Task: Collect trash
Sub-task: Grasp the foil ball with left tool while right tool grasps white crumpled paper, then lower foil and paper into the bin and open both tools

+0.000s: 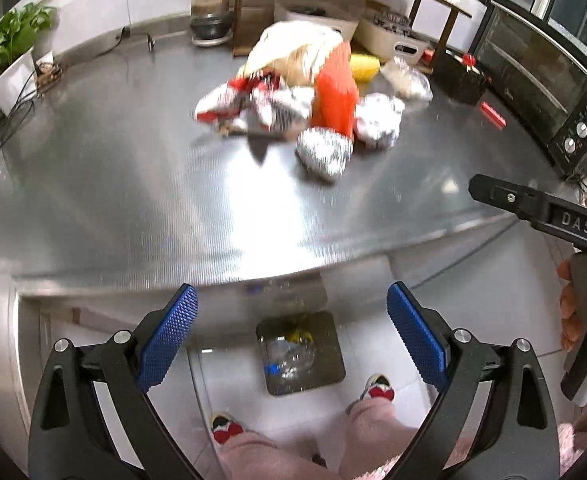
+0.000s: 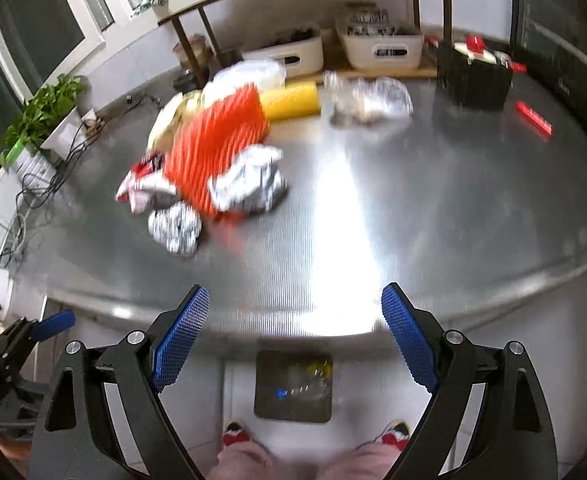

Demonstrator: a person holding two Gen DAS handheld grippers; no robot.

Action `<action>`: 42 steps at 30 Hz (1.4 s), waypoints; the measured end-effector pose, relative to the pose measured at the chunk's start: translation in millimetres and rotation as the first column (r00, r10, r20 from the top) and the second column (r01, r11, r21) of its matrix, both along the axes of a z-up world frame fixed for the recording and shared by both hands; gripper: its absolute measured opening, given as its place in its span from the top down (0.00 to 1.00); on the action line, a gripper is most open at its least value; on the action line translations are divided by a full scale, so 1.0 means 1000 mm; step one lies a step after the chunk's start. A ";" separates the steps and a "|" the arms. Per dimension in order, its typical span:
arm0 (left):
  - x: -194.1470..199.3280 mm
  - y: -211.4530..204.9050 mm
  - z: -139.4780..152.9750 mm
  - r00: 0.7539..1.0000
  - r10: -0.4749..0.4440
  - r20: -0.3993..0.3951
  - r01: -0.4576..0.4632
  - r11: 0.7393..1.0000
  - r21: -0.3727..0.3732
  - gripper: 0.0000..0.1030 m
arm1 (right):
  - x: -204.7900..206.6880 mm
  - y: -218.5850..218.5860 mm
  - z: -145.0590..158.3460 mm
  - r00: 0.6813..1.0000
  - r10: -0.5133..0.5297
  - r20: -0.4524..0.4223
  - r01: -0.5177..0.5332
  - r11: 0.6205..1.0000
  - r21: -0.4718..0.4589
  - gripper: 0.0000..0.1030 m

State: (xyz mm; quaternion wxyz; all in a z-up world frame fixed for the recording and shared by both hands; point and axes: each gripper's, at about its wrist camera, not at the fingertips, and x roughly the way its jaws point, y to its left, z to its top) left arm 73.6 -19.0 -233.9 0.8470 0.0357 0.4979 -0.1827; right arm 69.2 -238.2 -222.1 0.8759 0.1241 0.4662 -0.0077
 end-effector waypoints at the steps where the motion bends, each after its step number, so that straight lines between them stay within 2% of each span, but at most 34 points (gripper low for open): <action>1: 0.003 -0.003 0.001 1.000 0.002 0.002 -0.002 1.000 -0.002 0.12 | 0.006 0.000 0.003 1.000 0.001 0.011 -0.001 1.000 -0.003 0.14; 9: 0.038 -0.020 0.003 1.000 -0.008 0.025 0.008 1.000 -0.021 0.14 | 0.057 -0.011 0.009 1.000 -0.005 0.015 0.004 0.999 0.037 0.14; 14: 0.063 -0.030 -0.003 1.000 -0.029 0.003 0.029 0.999 -0.038 0.27 | 0.079 -0.010 0.001 1.000 0.026 -0.004 -0.026 0.997 0.074 0.14; 18: 0.079 -0.042 -0.011 0.998 -0.059 -0.011 0.059 0.997 -0.044 0.36 | 0.095 -0.004 -0.007 0.998 0.060 -0.023 -0.058 0.995 0.078 0.30; 24: 0.095 -0.058 -0.020 0.996 -0.086 -0.019 0.085 0.996 -0.034 0.41 | 0.114 0.003 -0.016 0.996 0.087 -0.037 -0.083 0.992 0.093 0.38; 27: 0.104 -0.061 -0.024 0.996 -0.087 -0.028 0.086 0.996 -0.039 0.48 | 0.126 0.006 -0.027 0.992 0.103 -0.068 -0.096 0.991 0.092 0.46; 29: 0.109 -0.063 -0.028 0.995 -0.091 -0.039 0.090 0.995 -0.041 0.55 | 0.130 0.007 -0.034 0.990 0.118 -0.079 -0.107 0.986 0.127 0.48; 30: 0.110 -0.063 -0.028 0.995 -0.093 -0.041 0.091 0.995 -0.043 0.55 | 0.131 0.008 -0.034 0.989 0.123 -0.080 -0.112 0.984 0.136 0.52; 33: 0.110 -0.063 -0.027 0.994 -0.103 -0.037 0.102 0.994 -0.041 0.56 | 0.130 0.015 -0.027 0.988 0.138 -0.068 -0.133 0.988 0.083 0.61; 42: 0.094 -0.053 -0.019 0.994 -0.107 -0.032 0.107 0.994 -0.027 0.57 | 0.114 0.005 -0.011 0.992 0.117 -0.043 -0.113 0.991 0.076 0.64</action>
